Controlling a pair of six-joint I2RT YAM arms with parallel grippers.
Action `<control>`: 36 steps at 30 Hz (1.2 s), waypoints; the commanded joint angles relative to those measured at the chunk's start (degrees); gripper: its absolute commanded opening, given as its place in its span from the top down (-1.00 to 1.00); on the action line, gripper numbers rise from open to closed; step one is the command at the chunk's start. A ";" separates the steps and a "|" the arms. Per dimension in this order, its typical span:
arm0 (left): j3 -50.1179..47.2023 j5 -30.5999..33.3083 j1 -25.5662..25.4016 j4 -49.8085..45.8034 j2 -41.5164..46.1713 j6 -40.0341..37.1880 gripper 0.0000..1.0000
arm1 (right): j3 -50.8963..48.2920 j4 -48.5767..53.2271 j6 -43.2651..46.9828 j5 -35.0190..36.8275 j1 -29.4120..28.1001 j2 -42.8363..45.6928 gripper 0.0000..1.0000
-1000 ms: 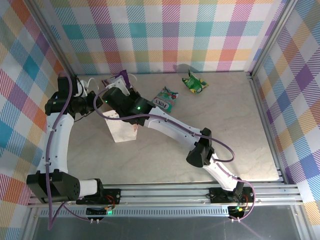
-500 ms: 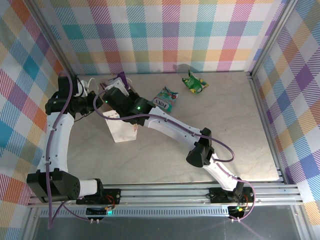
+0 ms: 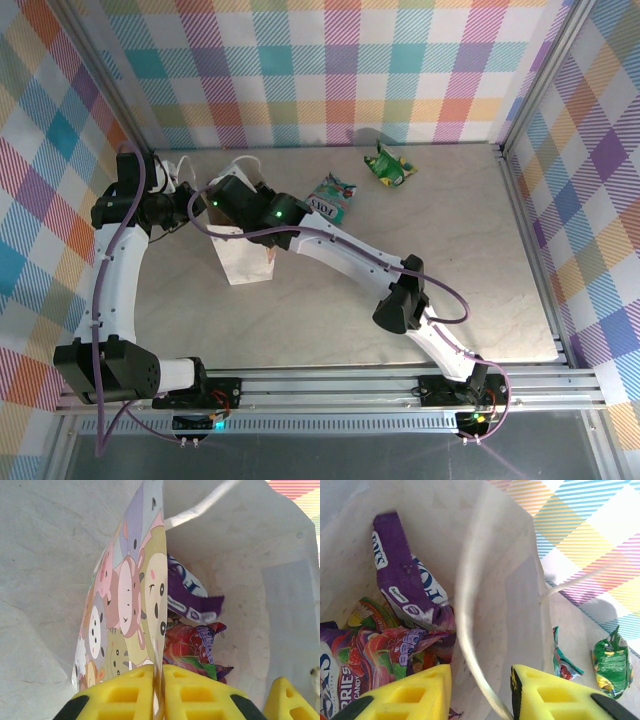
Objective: Place the snacks into the paper bag
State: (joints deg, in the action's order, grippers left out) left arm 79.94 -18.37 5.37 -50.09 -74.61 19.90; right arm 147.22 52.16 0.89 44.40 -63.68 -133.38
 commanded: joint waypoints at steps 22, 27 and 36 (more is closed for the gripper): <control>-1.02 0.09 -0.18 -0.63 -0.41 -1.01 0.75 | -14.59 -5.30 -5.10 -12.65 0.22 18.96 0.31; -0.96 0.18 -0.19 -0.80 -0.28 -1.16 0.74 | -19.83 -8.39 -3.89 -12.50 0.22 23.51 0.27; 1.82 2.29 -0.18 -5.63 -0.72 -4.56 0.67 | -30.32 -11.99 -4.10 -11.04 2.16 29.93 0.22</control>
State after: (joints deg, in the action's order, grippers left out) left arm 79.77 -17.74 5.37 -51.33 -74.65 18.15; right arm 119.37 42.65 -2.52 32.88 -62.61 -106.50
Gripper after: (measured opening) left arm 0.161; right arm 0.389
